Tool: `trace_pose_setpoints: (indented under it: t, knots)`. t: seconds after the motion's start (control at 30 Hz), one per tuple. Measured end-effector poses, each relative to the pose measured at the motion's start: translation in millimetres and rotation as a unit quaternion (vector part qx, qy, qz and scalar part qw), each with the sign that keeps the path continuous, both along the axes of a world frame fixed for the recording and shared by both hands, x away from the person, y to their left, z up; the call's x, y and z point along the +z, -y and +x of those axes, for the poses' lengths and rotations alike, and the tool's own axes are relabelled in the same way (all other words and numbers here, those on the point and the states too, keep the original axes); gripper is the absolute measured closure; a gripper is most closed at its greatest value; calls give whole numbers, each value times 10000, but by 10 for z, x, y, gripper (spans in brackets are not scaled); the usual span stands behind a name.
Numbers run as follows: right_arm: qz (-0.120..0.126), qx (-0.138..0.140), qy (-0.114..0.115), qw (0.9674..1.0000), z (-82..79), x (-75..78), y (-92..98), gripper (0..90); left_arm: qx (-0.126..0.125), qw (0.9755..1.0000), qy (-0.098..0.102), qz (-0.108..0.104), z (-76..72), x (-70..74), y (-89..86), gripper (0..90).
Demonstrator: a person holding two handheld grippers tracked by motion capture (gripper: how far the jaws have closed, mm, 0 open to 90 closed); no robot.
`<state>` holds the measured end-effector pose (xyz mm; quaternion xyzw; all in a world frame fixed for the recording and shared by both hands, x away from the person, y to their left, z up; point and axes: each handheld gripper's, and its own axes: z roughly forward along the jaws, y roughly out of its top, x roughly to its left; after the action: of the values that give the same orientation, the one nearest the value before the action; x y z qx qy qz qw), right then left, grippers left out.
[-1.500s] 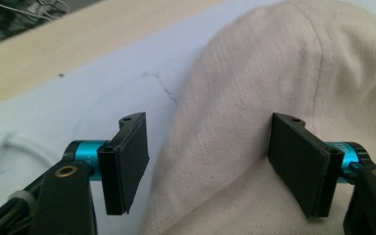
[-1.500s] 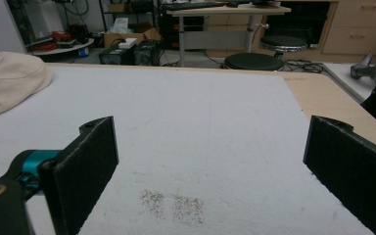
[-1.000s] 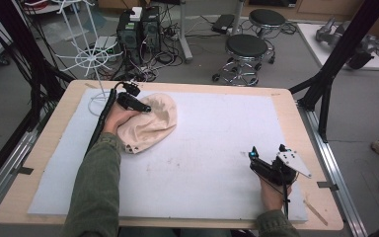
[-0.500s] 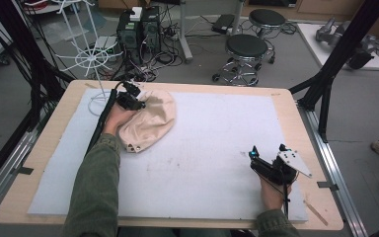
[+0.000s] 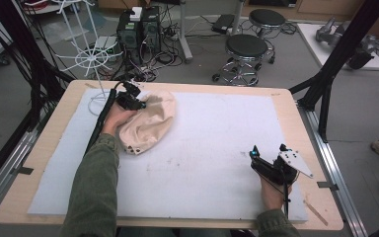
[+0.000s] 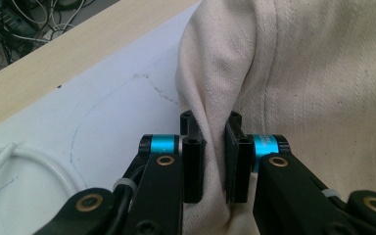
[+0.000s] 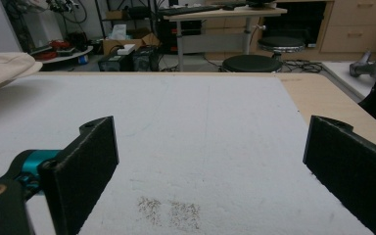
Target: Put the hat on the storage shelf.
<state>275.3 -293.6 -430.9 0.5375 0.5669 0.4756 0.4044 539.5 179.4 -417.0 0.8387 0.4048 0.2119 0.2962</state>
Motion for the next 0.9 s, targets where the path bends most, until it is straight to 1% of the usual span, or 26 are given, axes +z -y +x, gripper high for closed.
trace_pose_setpoints:
  t: [0.1,0.2,0.37,0.43,0.57,0.67,0.7,0.77,0.9]
  knots:
    - [-1,4,0,10000,0,0,0,51,-92,9999,46,0,-18,36,8,807]
    - [-23,16,16,10000,7,-3,-2,51,-169,9998,80,-52,-55,96,5,806]
    - [49,43,30,10000,8,-1,-13,56,-252,9992,259,-166,-136,227,-32,806]
    - [27,51,21,10000,9,1,-11,56,-257,9988,347,-233,-186,284,-58,805]
    - [42,71,47,10000,14,4,-16,56,-312,9981,457,-278,-283,366,-104,804]
    - [50,79,48,9999,21,2,-28,56,-340,9972,557,-373,-368,424,-147,804]
    - [64,91,39,9999,21,2,-33,56,-359,9970,561,-382,-388,441,-160,804]
    - [51,104,40,9999,24,3,-38,56,-406,9961,598,-511,-440,481,-187,804]
    - [72,121,56,9999,30,3,-48,56,-623,9928,737,-715,-562,581,-237,804]
